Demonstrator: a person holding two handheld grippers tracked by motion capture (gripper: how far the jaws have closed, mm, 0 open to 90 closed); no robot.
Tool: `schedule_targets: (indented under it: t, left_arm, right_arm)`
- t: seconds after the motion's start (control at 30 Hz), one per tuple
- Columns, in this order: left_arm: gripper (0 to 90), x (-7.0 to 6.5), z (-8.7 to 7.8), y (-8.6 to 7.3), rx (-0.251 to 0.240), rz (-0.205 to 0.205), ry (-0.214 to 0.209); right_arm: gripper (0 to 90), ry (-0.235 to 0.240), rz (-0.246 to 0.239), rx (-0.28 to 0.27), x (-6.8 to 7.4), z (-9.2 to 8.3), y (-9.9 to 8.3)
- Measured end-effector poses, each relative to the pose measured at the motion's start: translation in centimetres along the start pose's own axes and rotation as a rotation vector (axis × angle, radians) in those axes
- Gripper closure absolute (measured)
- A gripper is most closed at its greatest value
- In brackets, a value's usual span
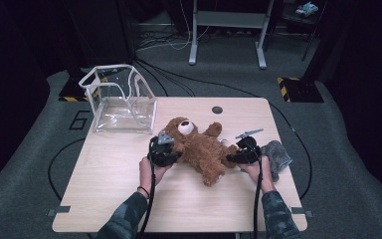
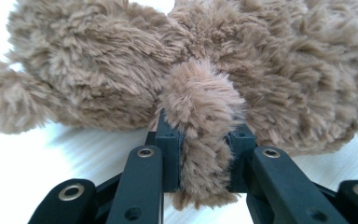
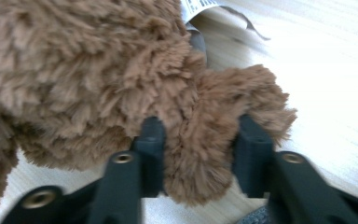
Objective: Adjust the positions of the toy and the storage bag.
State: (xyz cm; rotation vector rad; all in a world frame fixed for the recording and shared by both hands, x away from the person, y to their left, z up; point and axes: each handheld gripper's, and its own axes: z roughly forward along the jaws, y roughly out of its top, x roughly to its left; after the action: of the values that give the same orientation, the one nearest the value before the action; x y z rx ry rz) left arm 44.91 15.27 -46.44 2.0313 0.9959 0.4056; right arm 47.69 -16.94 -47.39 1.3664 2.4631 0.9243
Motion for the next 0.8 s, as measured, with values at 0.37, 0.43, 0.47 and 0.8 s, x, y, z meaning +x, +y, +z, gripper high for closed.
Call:
schedule_targets:
  t: [0.37, 0.43, 0.47, 0.8]
  left_arm:
    - [78.9, 0.8, -1.7, 1.5, -0.066, 0.036, 0.033]
    - [79.0, 1.1, -1.9, 2.1, -0.066, 0.051, 0.033]
    - [79.0, 1.2, -2.0, 2.6, -0.070, 0.068, 0.035]
    - [79.3, 1.9, -1.6, 5.5, -0.082, 0.111, 0.048]
  right_arm:
    - [76.3, -0.141, -0.029, -0.119, 1.2, -3.0, 0.5]
    - [76.4, -0.147, -0.033, -0.132, 1.3, -3.4, 0.6]
    - [76.7, -0.169, -0.043, -0.160, 1.6, -4.1, 0.9]
    - [78.5, -0.237, -0.067, -0.258, 2.5, -8.0, 1.3]
